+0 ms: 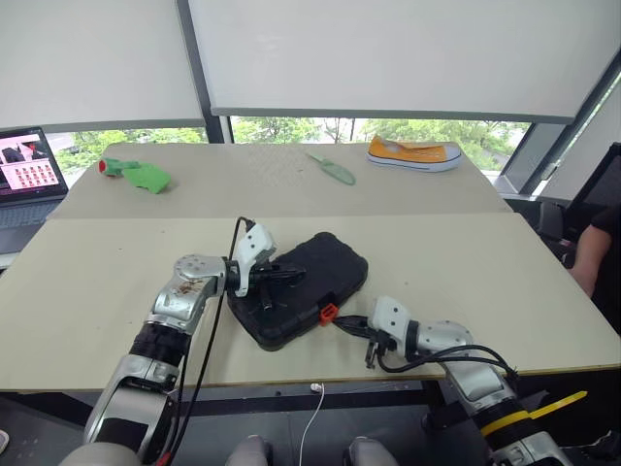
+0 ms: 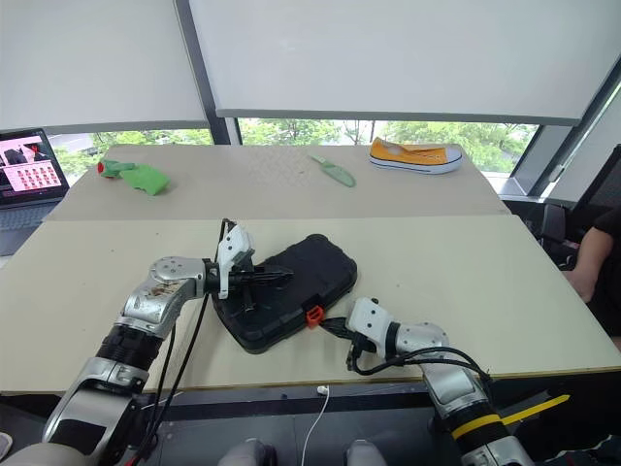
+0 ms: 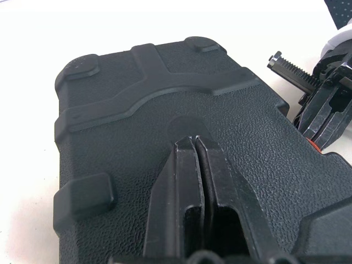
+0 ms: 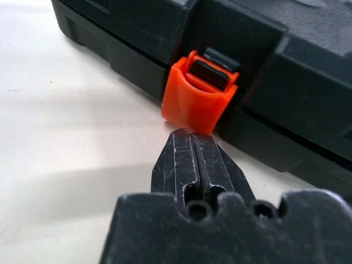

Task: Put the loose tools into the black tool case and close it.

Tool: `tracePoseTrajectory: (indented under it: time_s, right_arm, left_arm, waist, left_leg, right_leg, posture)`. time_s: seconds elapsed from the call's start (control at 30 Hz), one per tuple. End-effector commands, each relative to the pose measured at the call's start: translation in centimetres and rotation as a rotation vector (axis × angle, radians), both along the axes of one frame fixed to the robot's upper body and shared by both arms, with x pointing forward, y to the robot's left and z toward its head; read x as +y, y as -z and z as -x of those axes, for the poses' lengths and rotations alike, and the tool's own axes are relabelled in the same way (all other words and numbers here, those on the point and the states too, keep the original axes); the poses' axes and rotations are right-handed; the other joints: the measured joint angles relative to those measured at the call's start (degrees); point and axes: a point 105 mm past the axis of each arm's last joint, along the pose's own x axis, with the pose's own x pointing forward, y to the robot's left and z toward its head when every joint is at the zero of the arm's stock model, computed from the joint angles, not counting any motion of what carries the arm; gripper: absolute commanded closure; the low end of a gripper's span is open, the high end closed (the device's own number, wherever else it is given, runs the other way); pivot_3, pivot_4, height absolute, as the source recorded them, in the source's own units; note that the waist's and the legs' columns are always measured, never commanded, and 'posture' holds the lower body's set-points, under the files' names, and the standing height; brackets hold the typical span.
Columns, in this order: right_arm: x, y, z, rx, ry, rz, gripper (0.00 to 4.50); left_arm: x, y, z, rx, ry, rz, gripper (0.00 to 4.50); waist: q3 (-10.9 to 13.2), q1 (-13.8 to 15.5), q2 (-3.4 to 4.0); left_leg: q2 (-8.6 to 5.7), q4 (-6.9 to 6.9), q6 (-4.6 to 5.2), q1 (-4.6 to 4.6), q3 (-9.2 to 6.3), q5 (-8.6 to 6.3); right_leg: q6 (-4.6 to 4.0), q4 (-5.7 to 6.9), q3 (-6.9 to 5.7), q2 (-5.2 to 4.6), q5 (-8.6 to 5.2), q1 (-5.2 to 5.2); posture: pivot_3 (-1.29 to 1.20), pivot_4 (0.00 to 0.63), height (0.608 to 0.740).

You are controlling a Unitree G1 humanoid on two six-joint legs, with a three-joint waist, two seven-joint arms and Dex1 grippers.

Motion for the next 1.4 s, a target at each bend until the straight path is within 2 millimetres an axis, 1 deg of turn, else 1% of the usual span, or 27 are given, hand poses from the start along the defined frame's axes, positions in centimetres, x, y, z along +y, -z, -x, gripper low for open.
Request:
tracePoseTrajectory:
  time_s: [0.03, 0.17, 0.23, 0.37, 0.5, 0.67, 0.8, 0.9, 0.97, 1.1, 1.17, 1.23, 1.33, 1.4]
  right_arm:
    - [0.6, -1.0, -0.1, -0.016, -0.008, -0.036, 4.5]
    - [1.6, -1.7, -0.4, 0.004, -0.003, -0.115, 4.5]
    - [2.1, -2.8, -0.7, -0.001, 0.005, -0.202, 4.5]
    - [2.0, -4.6, -0.8, -0.076, -0.011, -0.222, 4.5]
    - [1.9, -5.9, -0.6, -0.121, -0.031, -0.218, 4.5]
    - [2.0, -6.8, -0.8, -0.139, -0.052, -0.212, 4.5]
    - [2.1, -7.4, -0.7, -0.112, -0.058, -0.259, 4.5]
    - [2.0, -6.9, -0.6, -0.091, -0.055, -0.249, 4.5]
    - [1.8, -6.6, -0.4, -0.075, -0.06, -0.235, 4.5]
    - [0.5, -6.6, 0.3, -0.025, -0.053, -0.212, 4.5]
    - [-0.6, -5.7, 1.3, 0.064, -0.043, -0.154, 4.5]
    - [-1.0, -4.4, 2.1, 0.141, -0.03, -0.103, 4.5]
    - [-0.8, -2.9, 2.4, 0.199, 0.0, -0.072, 4.5]
    - [-0.3, -2.1, 2.0, 0.201, 0.031, -0.072, 4.5]
  left_arm:
    - [1.1, 4.2, 0.6, 0.136, -0.04, -0.08, 4.38]
    - [0.9, 4.3, 0.6, 0.142, -0.038, -0.08, 4.38]
    - [0.8, 4.8, 0.8, 0.156, -0.035, -0.089, 4.38]
    - [0.7, 5.9, 1.3, 0.183, -0.022, -0.133, 4.38]
    - [0.8, 6.7, 1.8, 0.202, -0.012, -0.154, 4.38]
    - [0.7, 7.3, 2.5, 0.236, 0.009, -0.159, 4.38]
    - [0.8, 7.4, 2.6, 0.224, 0.018, -0.177, 4.38]
    - [0.7, 7.5, 2.6, 0.227, 0.019, -0.175, 4.38]
    - [0.7, 7.5, 2.5, 0.227, 0.019, -0.176, 4.38]
    - [0.6, 7.3, 2.4, 0.221, 0.012, -0.164, 4.38]
    - [0.5, 7.2, 2.4, 0.219, 0.017, -0.161, 4.38]
    - [0.5, 7.2, 2.5, 0.219, 0.017, -0.156, 4.38]
    - [0.7, 7.2, 2.6, 0.22, 0.016, -0.154, 4.38]
    - [0.8, 7.3, 2.7, 0.221, 0.015, -0.155, 4.38]
  waist:
    - [0.0, 0.0, 0.0]
    - [0.0, 0.0, 0.0]
    - [0.0, 0.0, 0.0]
    - [0.0, -0.1, -0.01]
    - [0.0, -0.1, -0.01]
    - [0.0, -0.2, 0.0]
    - [-0.1, -0.1, 0.06]
    - [-0.5, 0.2, -0.15]
    - [-0.6, 0.2, -0.08]
    - [-0.6, 0.3, -0.02]
    - [-0.6, 0.3, 0.0]
    - [-0.7, 0.3, -0.01]
    - [-0.9, 0.3, -0.07]
    - [-0.9, 0.2, -0.07]
  left_leg:
    - [0.0, 0.0, 0.0, 0.0, 0.0, 0.0]
    - [0.0, 0.0, 0.0, 0.0, 0.0, 0.0]
    - [0.01, 0.0, 0.0, 0.0, 0.0, 0.0]
    - [0.01, -0.01, 0.0, 0.0, 0.0, 0.0]
    - [0.02, -0.01, -0.01, 0.0, 0.0, 0.0]
    - [0.02, -0.04, -0.04, 0.02, 0.0, -0.03]
    - [0.02, -0.1, -0.36, 0.19, 0.0, -0.22]
    - [-0.02, -0.38, -0.31, 0.25, 0.01, -0.19]
    - [-0.02, -0.44, -0.25, 0.28, 0.01, -0.19]
    - [-0.05, -0.48, -0.15, 0.28, 0.02, -0.18]
    - [-0.05, -0.49, -0.15, 0.28, 0.01, -0.18]
    - [-0.07, -0.5, -0.16, 0.28, 0.01, -0.19]
    - [-0.07, -0.65, -0.25, 0.46, 0.01, -0.25]
    - [-0.07, -0.73, -0.51, 0.69, 0.01, -0.41]
  right_leg:
    - [0.0, 0.0, 0.0, 0.0, 0.0, 0.0]
    - [-0.06, 0.0, 0.0, -0.01, -0.04, 0.0]
    - [-0.07, 0.0, 0.0, 0.0, -0.04, -0.01]
    - [-0.09, 0.0, 0.0, 0.0, -0.04, -0.03]
    - [-0.11, 0.0, 0.0, 0.0, -0.05, -0.03]
    - [-0.13, 0.0, 0.0, -0.01, -0.06, -0.05]
    - [-0.15, -0.02, 0.0, -0.01, -0.08, 0.04]
    - [-0.12, -0.12, 0.0, -0.04, -0.18, 0.1]
    - [-0.11, -0.13, -0.01, -0.04, -0.26, 0.13]
    - [-0.16, -0.16, -0.01, -0.08, -0.29, 0.13]
    - [-0.19, -0.18, -0.01, -0.09, -0.4, 0.14]
    - [-0.22, -0.23, -0.01, -0.13, -0.42, 0.16]
    - [-0.23, -0.31, -0.01, -0.12, -0.44, 0.25]
    - [-0.25, -0.35, -0.01, -0.13, -0.49, 0.43]
  posture:
    - [0.0, 0.15, 0.74]
    - [0.0, 0.15, 0.74]
    - [0.0, 0.15, 0.74]
    - [0.0, 0.15, 0.74]
    - [0.0, 0.15, 0.74]
    - [0.0, 0.15, 0.74]
    - [0.0, 0.15, 0.74]
    - [0.0, 0.15, 0.74]
    - [0.0, 0.15, 0.74]
    - [0.0, 0.15, 0.74]
    - [0.0, 0.15, 0.74]
    - [0.0, 0.15, 0.74]
    - [0.0, 0.15, 0.74]
    - [0.0, 0.15, 0.74]
